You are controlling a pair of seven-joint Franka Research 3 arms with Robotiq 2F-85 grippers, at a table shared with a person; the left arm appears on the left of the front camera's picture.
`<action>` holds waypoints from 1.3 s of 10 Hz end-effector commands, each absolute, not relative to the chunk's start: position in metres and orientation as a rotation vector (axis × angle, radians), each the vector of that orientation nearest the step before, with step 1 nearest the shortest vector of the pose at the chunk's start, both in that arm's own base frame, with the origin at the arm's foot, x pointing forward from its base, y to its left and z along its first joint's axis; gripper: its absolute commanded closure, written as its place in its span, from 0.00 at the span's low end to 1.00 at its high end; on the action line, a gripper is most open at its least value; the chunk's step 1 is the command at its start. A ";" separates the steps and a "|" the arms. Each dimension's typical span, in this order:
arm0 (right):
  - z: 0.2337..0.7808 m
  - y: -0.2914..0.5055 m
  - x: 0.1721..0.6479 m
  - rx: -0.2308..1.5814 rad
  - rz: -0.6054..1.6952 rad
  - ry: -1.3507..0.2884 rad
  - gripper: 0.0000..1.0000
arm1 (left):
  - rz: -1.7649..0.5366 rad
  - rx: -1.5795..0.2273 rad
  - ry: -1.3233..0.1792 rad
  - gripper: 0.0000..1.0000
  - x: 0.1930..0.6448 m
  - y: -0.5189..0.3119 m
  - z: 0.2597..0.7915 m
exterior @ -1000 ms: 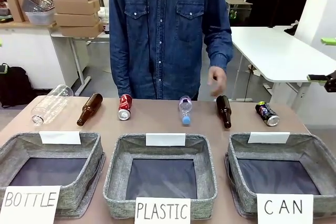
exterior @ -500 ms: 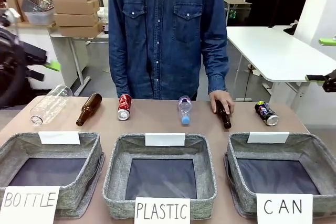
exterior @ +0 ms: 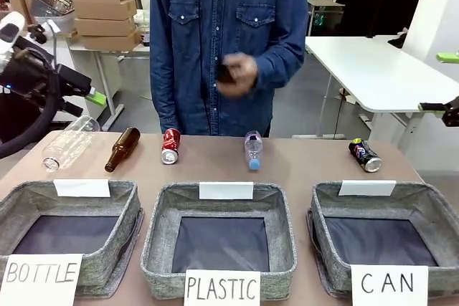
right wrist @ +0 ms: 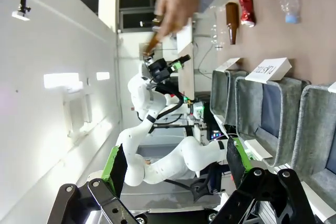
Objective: Sort the can waste into the basket.
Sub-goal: Pick up the can waste from the table and place it in the right Fabric basket.
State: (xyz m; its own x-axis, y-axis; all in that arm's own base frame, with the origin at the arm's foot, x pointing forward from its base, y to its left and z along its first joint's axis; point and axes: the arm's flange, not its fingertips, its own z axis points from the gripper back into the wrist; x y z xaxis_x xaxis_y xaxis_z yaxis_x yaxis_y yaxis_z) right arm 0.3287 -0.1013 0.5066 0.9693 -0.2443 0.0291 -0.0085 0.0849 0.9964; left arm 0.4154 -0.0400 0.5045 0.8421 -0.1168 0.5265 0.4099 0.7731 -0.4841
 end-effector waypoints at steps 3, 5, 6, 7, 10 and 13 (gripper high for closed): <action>0.509 -0.103 0.332 1.488 -0.151 -0.226 0.00 | -0.258 -0.707 -0.449 0.00 0.461 -0.062 0.498; 0.509 -0.103 0.332 1.488 -0.151 -0.226 0.00 | -0.072 -0.801 -0.403 0.00 0.451 0.059 0.521; 0.509 -0.103 0.332 1.488 -0.151 -0.226 0.00 | -0.024 -0.877 -0.390 0.00 0.436 0.103 0.524; 0.509 -0.103 0.332 1.488 -0.151 -0.226 0.00 | 0.000 -0.960 -0.380 0.00 0.412 0.150 0.523; 0.509 -0.103 0.332 1.488 -0.151 -0.226 0.00 | 0.173 -1.139 -0.458 0.00 0.376 0.231 0.507; 0.509 -0.103 0.332 1.488 -0.151 -0.226 0.00 | 0.096 -1.154 -0.407 0.00 0.385 0.212 0.498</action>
